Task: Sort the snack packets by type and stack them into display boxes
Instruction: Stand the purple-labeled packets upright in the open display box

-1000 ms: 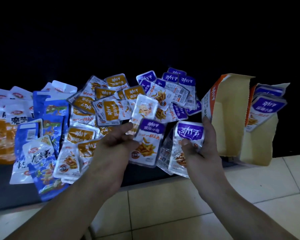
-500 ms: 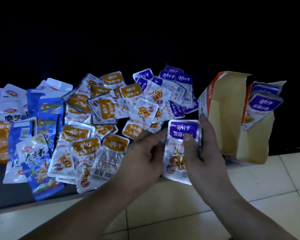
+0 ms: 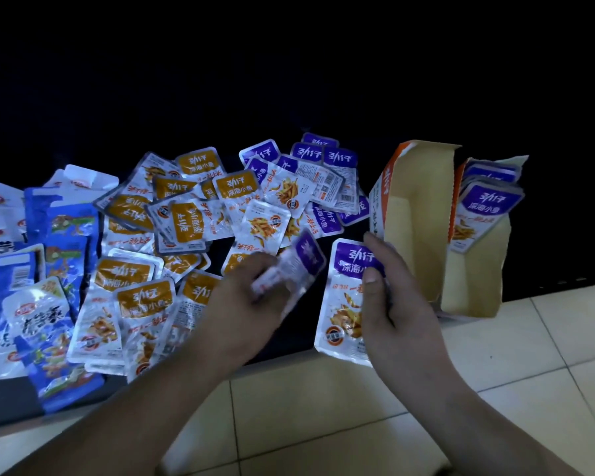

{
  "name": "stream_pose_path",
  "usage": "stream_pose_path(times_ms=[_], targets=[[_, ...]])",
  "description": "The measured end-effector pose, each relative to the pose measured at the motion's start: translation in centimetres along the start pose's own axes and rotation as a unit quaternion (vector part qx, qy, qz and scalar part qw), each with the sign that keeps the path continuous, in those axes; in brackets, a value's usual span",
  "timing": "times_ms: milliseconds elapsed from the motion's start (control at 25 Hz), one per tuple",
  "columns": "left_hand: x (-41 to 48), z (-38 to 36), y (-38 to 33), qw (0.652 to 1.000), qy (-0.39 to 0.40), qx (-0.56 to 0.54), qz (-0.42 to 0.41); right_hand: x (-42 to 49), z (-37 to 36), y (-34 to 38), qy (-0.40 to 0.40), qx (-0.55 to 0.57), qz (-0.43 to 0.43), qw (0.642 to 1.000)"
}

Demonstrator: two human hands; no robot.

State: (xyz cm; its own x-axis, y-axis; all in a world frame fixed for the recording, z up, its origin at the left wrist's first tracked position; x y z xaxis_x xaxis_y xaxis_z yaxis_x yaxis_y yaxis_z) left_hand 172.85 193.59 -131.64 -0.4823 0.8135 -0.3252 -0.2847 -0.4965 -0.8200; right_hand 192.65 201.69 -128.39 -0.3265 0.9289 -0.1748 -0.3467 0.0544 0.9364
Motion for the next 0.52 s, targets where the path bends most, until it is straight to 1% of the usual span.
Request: stream_pose_path(times_ms=[40,80,160,200,240,280,320,400,480,520], targets=[[-0.7,1.5,-0.6,0.999,-0.032,-0.013,-0.010,0.1,-0.3,-0.1,0.007,0.003,-0.006,1.000],[-1.5,2.7,-1.5,0.997,-0.064,-0.005,-0.040,0.1,-0.6,-0.1,0.010,0.004,-0.010,1.000],[-3.2,3.2,-4.0,0.986,-0.090,0.057,-0.131,0.4,-1.2,0.0,0.009,0.003,-0.011,1.000],[-3.9,2.3,-5.0,0.977,-0.075,0.092,-0.176,0.5,-1.7,0.2,0.011,0.009,-0.010,1.000],[-4.3,0.9,-5.5,0.970,-0.045,0.112,-0.210,0.7,-2.2,0.4,0.011,0.019,-0.009,1.000],[-4.4,-0.4,-5.2,0.967,-0.010,0.113,-0.228,0.9,-2.7,0.6,0.009,0.033,-0.008,0.999],[-4.3,-1.2,-4.8,0.970,0.017,0.082,-0.228,1.0,-3.0,0.6,0.005,0.050,-0.011,0.999],[-3.9,-1.3,-3.6,0.981,0.043,0.000,-0.188,1.2,-3.8,0.7,0.004,0.099,-0.032,0.995],[-3.9,-0.8,-3.0,0.986,0.037,-0.031,-0.157,0.9,-4.1,1.0,-0.009,0.149,-0.047,0.988],[-4.0,-0.2,-3.0,0.987,0.013,-0.034,-0.156,0.7,-4.0,1.3,-0.018,0.163,-0.046,0.985]])
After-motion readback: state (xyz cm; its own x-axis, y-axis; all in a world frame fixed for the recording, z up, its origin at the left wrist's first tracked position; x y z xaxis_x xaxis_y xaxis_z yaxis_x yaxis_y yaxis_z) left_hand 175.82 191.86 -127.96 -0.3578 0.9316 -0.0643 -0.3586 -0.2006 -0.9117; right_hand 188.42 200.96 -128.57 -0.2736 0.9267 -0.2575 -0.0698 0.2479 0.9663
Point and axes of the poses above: each hand's wrist, its own x-axis towards the middle knuckle, its own z-axis out of the back of the hand, y = z × x, the point moved 10 cm from there along x, towards the middle knuckle, and after that the axes turned 7 degrees about x, right-handed, at the moved point
